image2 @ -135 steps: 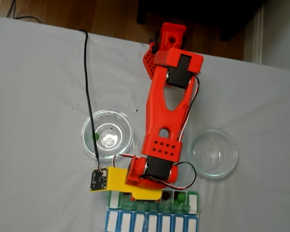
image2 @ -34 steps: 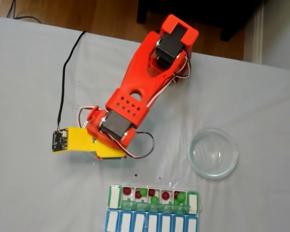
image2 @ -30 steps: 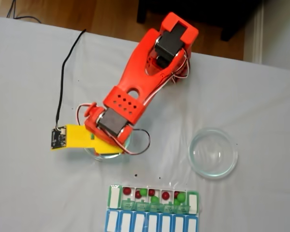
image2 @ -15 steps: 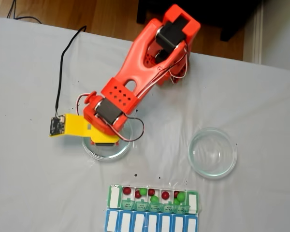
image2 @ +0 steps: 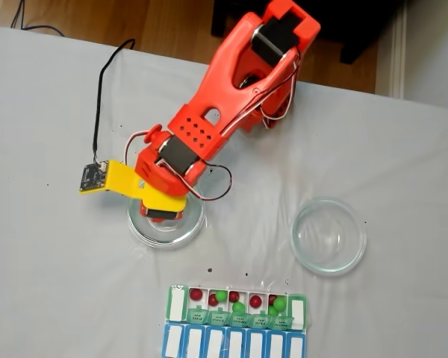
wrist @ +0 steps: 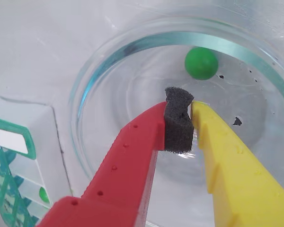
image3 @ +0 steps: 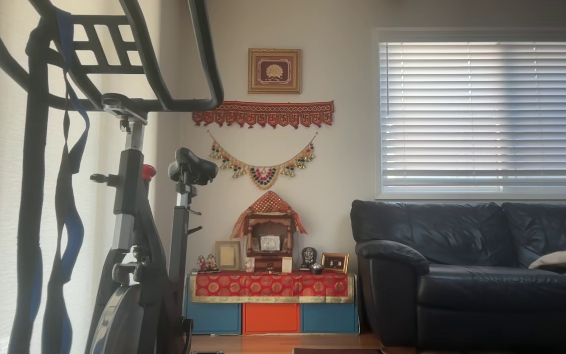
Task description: Sort medicines into box.
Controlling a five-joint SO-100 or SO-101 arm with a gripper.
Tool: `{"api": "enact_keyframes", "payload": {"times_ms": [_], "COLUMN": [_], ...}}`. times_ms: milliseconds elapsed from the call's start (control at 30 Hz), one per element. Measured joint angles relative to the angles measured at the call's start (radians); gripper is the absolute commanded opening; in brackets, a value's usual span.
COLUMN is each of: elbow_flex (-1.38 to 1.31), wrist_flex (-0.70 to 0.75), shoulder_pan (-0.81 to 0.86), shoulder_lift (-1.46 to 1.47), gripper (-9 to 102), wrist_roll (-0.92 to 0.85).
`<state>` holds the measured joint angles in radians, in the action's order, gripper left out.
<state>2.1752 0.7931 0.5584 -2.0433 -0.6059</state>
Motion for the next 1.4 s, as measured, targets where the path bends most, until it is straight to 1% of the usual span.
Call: {"api": "enact_keyframes", "payload": {"times_ms": [233, 400, 500, 800, 1400], "elbow_flex": [0.012, 0.018, 0.040, 0.043, 0.043], "wrist_flex": [-0.054, -0.060, -0.060, -0.041, -0.038], "shoulder_pan": [0.012, 0.014, 0.011, 0.012, 0.038], "shoulder_lift": [0.000, 0.000, 0.000, 0.000, 0.000], "gripper": [1, 2, 7, 11, 9], "wrist_roll": [0.006, 0.008, 0.008, 0.008, -0.014]}}
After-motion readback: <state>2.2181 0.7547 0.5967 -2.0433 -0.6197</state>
